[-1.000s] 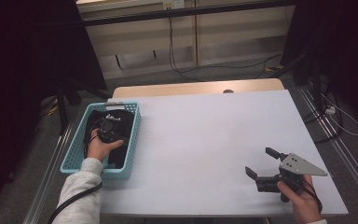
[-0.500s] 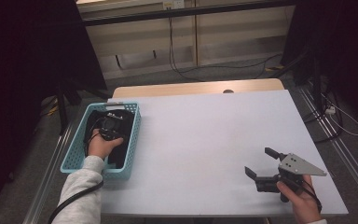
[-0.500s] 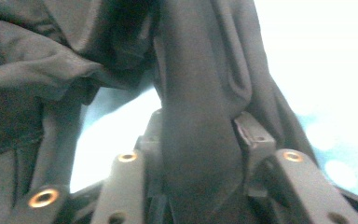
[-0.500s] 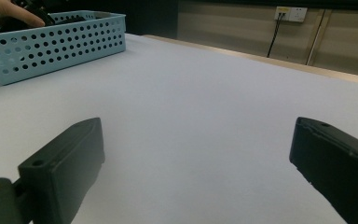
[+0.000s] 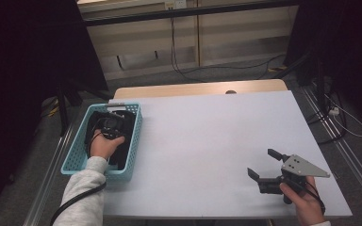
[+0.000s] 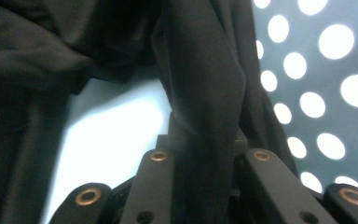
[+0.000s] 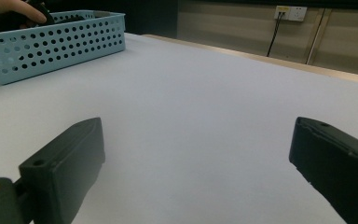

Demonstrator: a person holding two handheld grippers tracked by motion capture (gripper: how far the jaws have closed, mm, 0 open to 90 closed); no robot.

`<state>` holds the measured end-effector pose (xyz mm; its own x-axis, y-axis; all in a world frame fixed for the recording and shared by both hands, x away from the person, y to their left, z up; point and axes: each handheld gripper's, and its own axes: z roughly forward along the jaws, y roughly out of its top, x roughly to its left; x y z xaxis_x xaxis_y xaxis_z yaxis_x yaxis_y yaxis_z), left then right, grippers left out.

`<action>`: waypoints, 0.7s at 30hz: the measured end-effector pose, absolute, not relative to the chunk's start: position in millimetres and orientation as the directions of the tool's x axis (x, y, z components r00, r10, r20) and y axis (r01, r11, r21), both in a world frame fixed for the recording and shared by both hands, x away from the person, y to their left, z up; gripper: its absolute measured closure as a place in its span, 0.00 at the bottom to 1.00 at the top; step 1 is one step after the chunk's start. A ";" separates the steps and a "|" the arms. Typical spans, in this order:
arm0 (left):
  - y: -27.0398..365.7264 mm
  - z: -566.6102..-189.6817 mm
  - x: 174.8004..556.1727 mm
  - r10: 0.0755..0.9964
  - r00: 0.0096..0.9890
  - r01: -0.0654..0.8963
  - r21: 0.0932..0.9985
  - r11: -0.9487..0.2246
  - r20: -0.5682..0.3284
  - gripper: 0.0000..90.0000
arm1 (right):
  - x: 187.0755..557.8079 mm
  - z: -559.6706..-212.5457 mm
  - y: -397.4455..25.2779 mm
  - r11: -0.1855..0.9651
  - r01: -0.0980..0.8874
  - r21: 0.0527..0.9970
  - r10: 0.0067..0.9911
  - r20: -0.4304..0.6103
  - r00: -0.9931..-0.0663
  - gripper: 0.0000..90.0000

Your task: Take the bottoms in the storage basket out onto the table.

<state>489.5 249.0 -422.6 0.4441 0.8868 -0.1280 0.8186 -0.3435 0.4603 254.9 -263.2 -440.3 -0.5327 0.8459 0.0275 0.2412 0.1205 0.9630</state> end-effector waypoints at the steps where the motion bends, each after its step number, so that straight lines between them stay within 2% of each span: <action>1: 250.9 -417.2 490.8 0.887 0.444 0.820 0.458 -0.344 -0.129 0.89 | 255.0 -440.4 -263.2 0.121 0.242 0.963 0.846 0.028 -0.532 0.03; 13: 290.8 -380.4 498.9 0.922 0.383 0.801 0.516 -0.303 -0.053 0.90 | 253.0 -440.8 -266.8 0.107 0.246 0.963 0.856 0.036 -0.516 0.03; 16: 303.3 -381.3 505.2 0.935 0.353 0.808 0.510 -0.296 -0.017 0.90 | 253.1 -440.7 -265.9 0.112 0.245 0.963 0.855 0.032 -0.518 0.03; 21: 307.8 -392.7 508.0 0.942 0.335 0.797 0.536 -0.279 -0.008 0.89 | 253.3 -441.6 -265.2 0.110 0.252 0.961 0.855 0.038 -0.517 0.03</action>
